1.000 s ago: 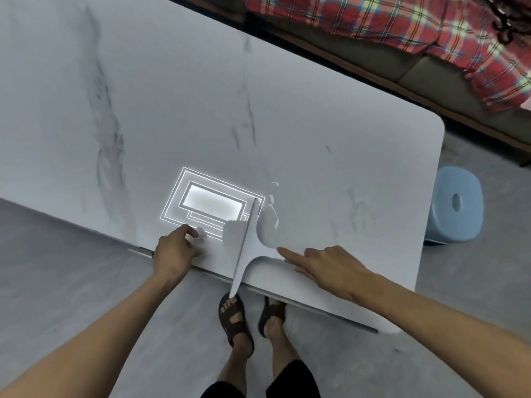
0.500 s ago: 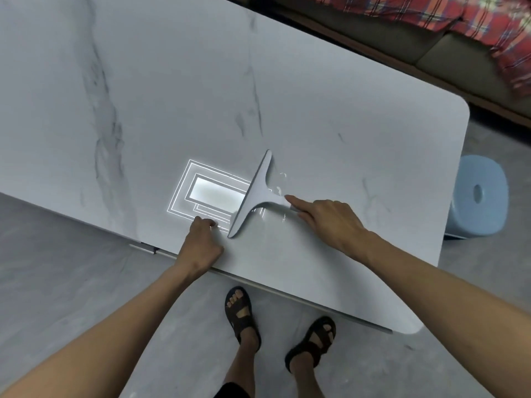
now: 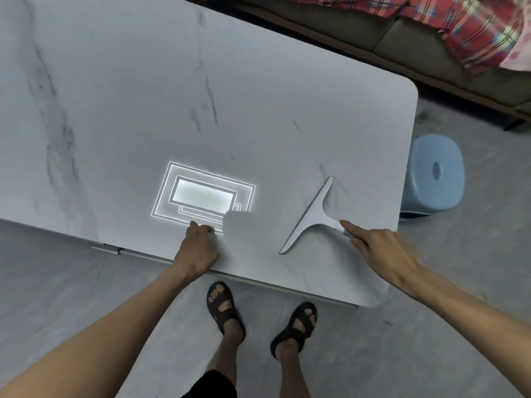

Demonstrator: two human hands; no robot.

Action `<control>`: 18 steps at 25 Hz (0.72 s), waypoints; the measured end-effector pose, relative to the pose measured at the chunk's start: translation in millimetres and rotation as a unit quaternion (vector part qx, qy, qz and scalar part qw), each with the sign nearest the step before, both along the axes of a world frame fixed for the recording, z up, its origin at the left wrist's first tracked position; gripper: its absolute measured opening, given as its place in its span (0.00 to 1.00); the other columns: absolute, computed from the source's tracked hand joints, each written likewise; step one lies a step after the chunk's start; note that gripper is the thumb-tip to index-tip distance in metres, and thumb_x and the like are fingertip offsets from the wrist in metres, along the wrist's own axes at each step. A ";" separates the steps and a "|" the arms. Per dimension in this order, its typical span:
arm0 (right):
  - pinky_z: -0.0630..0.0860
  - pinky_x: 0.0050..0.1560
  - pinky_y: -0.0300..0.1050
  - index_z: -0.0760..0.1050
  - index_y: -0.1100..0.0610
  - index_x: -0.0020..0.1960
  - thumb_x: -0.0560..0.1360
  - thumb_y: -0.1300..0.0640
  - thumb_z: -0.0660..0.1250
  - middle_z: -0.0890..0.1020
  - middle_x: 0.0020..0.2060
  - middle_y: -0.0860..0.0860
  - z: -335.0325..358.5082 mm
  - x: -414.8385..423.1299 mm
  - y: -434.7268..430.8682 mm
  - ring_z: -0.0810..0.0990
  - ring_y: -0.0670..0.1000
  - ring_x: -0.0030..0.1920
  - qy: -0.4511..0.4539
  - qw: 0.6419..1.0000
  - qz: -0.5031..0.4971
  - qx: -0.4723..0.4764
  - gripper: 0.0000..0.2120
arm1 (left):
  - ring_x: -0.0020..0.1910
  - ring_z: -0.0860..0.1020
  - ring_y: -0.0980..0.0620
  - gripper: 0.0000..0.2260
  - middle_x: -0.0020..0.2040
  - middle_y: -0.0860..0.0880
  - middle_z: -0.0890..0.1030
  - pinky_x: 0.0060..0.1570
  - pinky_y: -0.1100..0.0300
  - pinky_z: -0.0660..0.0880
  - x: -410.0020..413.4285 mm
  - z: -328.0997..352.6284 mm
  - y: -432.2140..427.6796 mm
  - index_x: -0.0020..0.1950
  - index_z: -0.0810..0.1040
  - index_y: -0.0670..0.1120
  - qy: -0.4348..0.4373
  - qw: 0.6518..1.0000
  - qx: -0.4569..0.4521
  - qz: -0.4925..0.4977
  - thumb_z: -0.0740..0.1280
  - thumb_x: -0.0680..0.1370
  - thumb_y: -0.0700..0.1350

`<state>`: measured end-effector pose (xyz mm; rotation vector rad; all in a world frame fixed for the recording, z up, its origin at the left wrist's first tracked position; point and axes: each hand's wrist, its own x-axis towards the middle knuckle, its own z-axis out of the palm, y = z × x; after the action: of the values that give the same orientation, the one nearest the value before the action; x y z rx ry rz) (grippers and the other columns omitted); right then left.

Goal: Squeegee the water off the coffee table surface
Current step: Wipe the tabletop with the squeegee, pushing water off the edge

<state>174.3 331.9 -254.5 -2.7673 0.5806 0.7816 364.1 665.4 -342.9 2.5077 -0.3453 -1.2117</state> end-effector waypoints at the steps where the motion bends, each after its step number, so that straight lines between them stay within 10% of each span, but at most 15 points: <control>1: 0.76 0.41 0.48 0.56 0.33 0.73 0.81 0.42 0.49 0.84 0.54 0.42 3.8 1.1 3.8 0.83 0.54 0.49 -0.019 1.000 0.007 0.002 0.21 | 0.59 0.74 0.42 0.24 0.66 0.43 0.68 0.50 0.54 0.71 -2.5 1.4 0.8 0.68 0.67 0.43 -0.016 1.000 -0.004 0.024 0.65 0.72 0.38; 11: 0.66 0.34 0.45 0.60 0.39 0.75 0.83 0.46 0.52 0.77 0.38 0.53 -46.2 83.9 154.7 0.77 0.57 0.35 -0.081 0.960 0.243 0.110 0.20 | 0.43 0.72 0.47 0.21 0.50 0.48 0.76 0.41 0.55 0.68 -5.7 3.3 46.8 0.64 0.67 0.45 -0.048 0.987 0.010 0.152 0.63 0.71 0.40; 18: 0.75 0.38 0.48 0.56 0.32 0.74 0.82 0.42 0.48 0.78 0.41 0.49 -36.2 5.6 69.2 0.79 0.54 0.38 -0.029 0.984 0.165 0.063 0.20 | 0.50 0.76 0.44 0.23 0.62 0.44 0.70 0.42 0.56 0.71 -29.3 -2.6 29.4 0.66 0.67 0.42 -0.025 0.999 0.004 0.046 0.66 0.72 0.36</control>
<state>180.0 401.2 -290.7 -2.7897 0.0559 0.7673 334.8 694.8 -345.6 2.5330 -0.2338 -1.1194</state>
